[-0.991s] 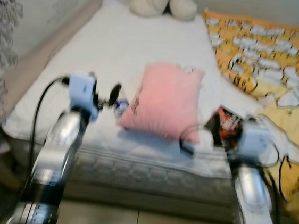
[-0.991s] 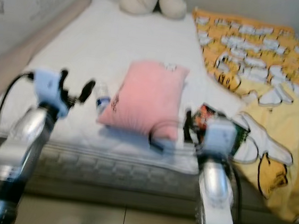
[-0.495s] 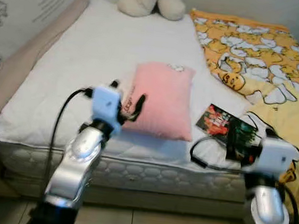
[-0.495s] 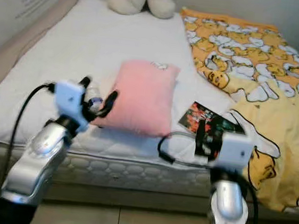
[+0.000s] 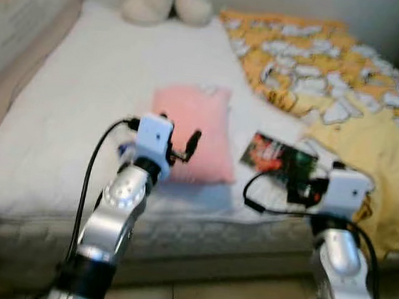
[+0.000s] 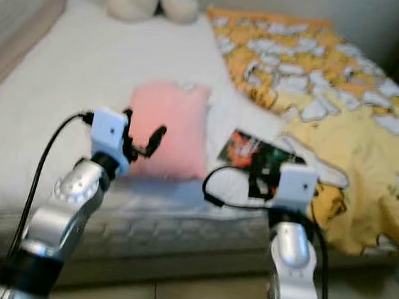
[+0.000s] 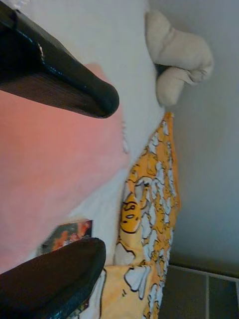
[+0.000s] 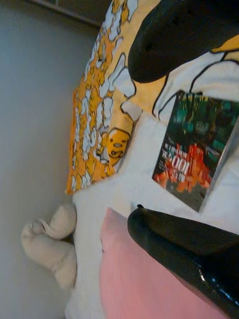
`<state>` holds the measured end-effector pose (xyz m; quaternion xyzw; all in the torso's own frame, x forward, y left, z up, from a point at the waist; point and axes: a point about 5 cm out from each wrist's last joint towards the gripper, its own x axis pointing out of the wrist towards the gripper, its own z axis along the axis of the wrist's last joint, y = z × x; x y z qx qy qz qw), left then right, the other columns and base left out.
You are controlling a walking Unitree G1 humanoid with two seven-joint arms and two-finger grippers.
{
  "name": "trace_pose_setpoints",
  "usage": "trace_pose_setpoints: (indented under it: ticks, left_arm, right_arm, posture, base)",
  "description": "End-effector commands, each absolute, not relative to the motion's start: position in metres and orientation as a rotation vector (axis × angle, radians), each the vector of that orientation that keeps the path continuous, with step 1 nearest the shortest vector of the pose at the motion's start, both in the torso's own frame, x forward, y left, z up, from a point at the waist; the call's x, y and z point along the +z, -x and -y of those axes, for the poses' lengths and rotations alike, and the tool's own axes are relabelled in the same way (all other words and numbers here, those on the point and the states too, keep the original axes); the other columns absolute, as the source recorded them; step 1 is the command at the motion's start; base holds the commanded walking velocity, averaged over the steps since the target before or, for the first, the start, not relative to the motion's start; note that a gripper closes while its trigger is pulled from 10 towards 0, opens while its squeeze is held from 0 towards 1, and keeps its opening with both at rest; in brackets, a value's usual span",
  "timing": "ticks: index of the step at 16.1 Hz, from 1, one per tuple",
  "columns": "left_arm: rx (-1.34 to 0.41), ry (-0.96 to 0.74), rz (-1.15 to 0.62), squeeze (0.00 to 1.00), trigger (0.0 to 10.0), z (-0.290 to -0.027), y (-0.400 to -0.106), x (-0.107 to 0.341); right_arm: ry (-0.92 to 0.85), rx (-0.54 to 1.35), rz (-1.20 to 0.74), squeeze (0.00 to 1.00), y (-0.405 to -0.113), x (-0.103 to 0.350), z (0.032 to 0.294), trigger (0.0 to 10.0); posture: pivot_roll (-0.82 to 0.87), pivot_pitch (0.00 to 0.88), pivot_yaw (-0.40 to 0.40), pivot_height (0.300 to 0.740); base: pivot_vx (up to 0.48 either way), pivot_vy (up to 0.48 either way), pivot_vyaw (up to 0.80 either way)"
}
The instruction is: Clean up the room
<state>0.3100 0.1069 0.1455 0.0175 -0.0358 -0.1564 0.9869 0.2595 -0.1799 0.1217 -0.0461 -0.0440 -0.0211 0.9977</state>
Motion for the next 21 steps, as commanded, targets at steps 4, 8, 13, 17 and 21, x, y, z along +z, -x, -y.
trace_pose_setpoints:
  ticks: [4,8,13,17,21]
  left_arm:
    - [-0.219,0.052,0.023,0.00,10.0,-0.116,-0.314,0.137]
    - [-0.184,0.061,0.023,0.00,10.0,-0.119,-0.316,0.137]
    - [-0.080,0.047,0.000,0.00,10.0,-0.135,-0.333,0.139]
    - [-0.040,0.015,-0.067,0.00,10.0,-0.154,-0.355,0.141]
    - [0.055,0.069,-0.193,0.00,10.0,-0.198,-0.358,0.134]
  right_arm:
    - [0.065,-0.036,0.068,0.47,-0.262,0.117,0.187,10.0]
    - [0.055,-0.015,0.064,0.47,-0.272,0.118,0.187,10.0]
    - [-0.096,0.060,0.037,0.47,-0.302,0.133,0.184,10.0]
    - [-0.238,0.145,-0.011,0.46,-0.329,0.137,0.172,10.0]
    - [-0.486,0.170,-0.164,0.46,-0.340,0.107,0.154,10.0]
  posture:
    - [-0.15,0.000,0.012,0.740]
    - [-0.13,0.000,-0.006,0.740]
    - [-0.12,0.000,-0.018,0.740]
    - [-0.09,0.000,-0.032,0.740]
    - [0.00,0.031,-0.049,0.740]
  base:
    - [0.466,0.000,0.00]
    - [0.460,0.000,0.00]
    - [0.262,0.000,0.00]
    - [0.000,0.000,0.00]
    - [0.000,0.000,0.00]
